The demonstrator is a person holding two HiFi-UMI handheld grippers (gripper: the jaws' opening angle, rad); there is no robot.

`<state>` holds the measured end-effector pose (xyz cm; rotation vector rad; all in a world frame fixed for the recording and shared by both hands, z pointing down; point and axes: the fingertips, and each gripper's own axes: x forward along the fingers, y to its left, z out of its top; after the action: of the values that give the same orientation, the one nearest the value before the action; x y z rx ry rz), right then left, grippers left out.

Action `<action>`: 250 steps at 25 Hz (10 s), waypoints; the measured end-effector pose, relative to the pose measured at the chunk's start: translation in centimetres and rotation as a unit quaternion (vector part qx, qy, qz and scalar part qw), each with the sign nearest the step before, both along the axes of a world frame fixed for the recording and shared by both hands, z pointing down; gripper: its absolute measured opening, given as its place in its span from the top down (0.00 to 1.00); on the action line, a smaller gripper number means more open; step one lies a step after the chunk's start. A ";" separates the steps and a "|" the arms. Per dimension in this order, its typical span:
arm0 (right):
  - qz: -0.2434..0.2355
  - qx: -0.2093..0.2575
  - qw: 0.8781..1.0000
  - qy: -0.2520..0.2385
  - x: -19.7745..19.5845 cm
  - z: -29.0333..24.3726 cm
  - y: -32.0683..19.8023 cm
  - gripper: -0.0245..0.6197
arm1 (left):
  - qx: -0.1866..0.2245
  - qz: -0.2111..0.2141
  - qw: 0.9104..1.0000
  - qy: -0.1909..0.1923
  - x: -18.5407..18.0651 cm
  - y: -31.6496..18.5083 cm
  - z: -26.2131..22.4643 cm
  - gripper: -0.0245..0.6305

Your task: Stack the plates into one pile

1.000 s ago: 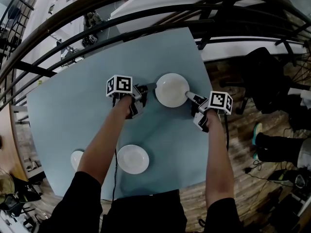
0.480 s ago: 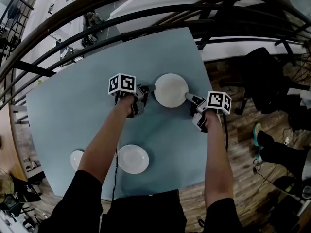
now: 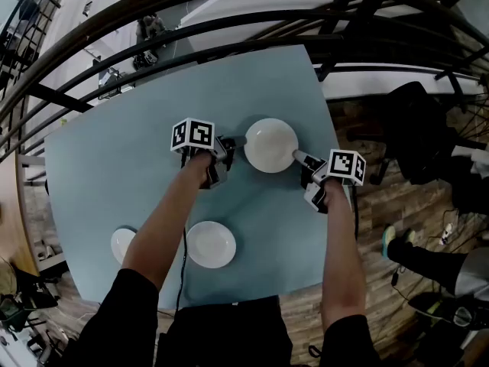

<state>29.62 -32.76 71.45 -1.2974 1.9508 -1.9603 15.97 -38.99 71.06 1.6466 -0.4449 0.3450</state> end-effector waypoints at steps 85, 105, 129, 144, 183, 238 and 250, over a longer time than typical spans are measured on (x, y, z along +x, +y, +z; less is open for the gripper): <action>-0.358 -0.047 0.921 0.145 -26.7 -0.8 22.1 0.81 | -0.019 -0.125 0.982 -0.140 -26.0 28.1 0.5 0.83; -0.376 0.023 0.916 0.139 -27.6 -4.9 20.8 0.92 | 0.027 -0.198 0.972 -0.122 -27.8 28.3 -3.8 0.78; -0.414 0.063 0.907 0.039 -43.9 -9.0 22.5 0.95 | 0.026 -0.354 0.934 -0.037 -43.1 34.5 -7.5 0.95; -0.417 0.037 0.907 0.053 -53.4 -6.2 22.8 0.95 | 0.005 -0.378 0.926 -0.029 -55.2 34.2 -4.4 0.95; -0.360 -0.045 0.929 0.070 -57.7 0.5 19.1 0.81 | -0.038 -0.301 0.953 0.005 -57.9 29.4 0.1 0.79; -0.278 -0.026 0.957 0.082 -41.6 -4.2 18.8 0.91 | -0.011 -0.233 0.972 0.013 -42.0 27.2 -4.0 0.92; -0.260 -0.037 0.961 0.091 -34.1 -3.8 19.8 0.91 | -0.018 -0.207 0.978 0.009 -34.5 27.7 -3.5 0.92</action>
<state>-4.44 -13.01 67.64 -1.0895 2.5430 -2.2117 -18.50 -11.32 67.52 1.4756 -0.7463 0.0259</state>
